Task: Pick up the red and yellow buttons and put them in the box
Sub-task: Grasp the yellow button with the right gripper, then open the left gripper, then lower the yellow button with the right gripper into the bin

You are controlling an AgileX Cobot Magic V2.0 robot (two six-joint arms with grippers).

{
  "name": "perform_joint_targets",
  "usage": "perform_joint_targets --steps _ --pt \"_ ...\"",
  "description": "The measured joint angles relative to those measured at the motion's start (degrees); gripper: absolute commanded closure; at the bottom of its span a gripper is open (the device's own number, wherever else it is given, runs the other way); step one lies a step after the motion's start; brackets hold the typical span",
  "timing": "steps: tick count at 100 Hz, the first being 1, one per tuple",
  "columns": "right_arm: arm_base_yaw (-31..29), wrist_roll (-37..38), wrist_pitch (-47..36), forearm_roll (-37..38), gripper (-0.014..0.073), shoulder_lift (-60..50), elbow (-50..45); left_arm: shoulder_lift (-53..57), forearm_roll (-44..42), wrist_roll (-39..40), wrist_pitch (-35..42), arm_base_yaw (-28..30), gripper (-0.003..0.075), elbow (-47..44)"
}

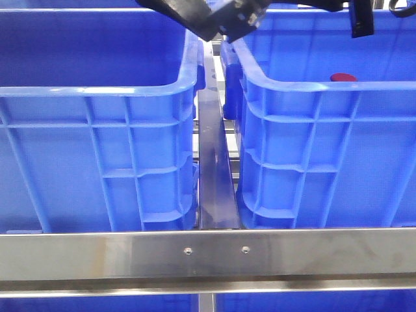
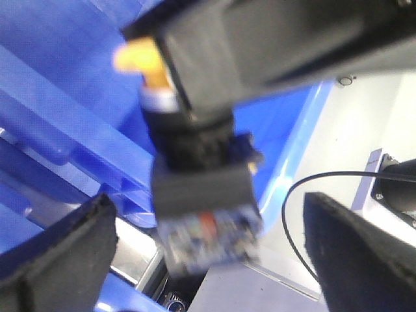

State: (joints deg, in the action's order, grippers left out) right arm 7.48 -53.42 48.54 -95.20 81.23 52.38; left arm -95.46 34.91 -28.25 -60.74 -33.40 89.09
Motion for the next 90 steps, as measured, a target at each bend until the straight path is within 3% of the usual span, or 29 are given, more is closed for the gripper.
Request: perform_joint_targets --steps 27,51,90 --pt "-8.79 -4.28 -5.64 -0.11 0.0426 0.00 0.00 0.00 -0.46 0.00 -1.34 0.00 0.0153 0.00" --pt "-16.68 -15.50 -12.87 -1.04 0.0426 0.00 0.50 0.00 -0.60 0.00 -1.70 0.00 0.0154 0.00" --pt "-18.31 -38.48 -27.92 -5.26 0.0453 1.59 3.15 0.00 -0.73 0.00 -2.25 0.00 0.0154 0.00"
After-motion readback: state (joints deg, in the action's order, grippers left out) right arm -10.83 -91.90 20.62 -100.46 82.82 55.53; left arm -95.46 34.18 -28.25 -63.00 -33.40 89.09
